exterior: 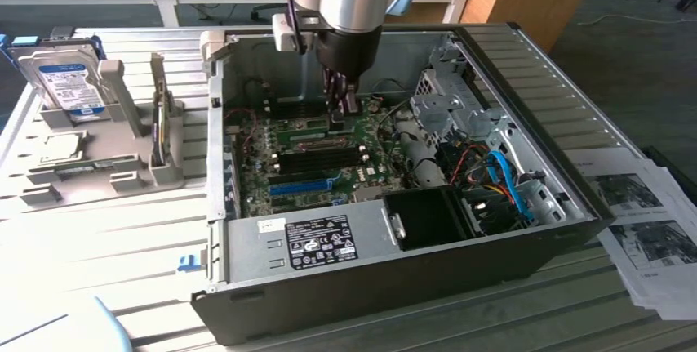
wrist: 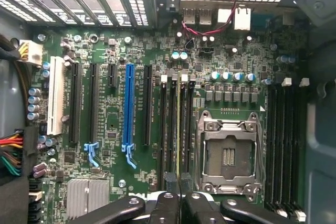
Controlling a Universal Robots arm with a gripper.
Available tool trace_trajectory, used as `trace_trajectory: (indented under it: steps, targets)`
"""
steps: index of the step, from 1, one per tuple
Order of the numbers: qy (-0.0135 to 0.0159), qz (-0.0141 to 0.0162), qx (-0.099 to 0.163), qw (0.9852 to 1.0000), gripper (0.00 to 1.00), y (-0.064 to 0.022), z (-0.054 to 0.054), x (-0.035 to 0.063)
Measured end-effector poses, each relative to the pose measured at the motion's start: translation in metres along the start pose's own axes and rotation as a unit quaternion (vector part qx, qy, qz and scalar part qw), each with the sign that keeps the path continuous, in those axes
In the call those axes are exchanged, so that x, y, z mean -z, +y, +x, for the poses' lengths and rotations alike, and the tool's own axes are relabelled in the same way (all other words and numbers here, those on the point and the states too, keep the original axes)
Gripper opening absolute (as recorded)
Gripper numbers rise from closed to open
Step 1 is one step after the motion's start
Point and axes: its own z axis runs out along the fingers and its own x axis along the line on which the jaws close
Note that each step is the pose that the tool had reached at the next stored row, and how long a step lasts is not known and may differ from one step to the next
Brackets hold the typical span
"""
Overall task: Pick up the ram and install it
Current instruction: 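Insert the ram into the slot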
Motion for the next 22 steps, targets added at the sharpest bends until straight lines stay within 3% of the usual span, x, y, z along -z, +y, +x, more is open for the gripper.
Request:
trace_trajectory:
  steps: [11,22]
  targets:
    - [0.0,0.0,0.0,1.0,0.11,-0.0002,0.0,-0.0123]
    - [0.0,0.0,0.0,1.0,0.11,-0.0018,0.0,-0.0125]
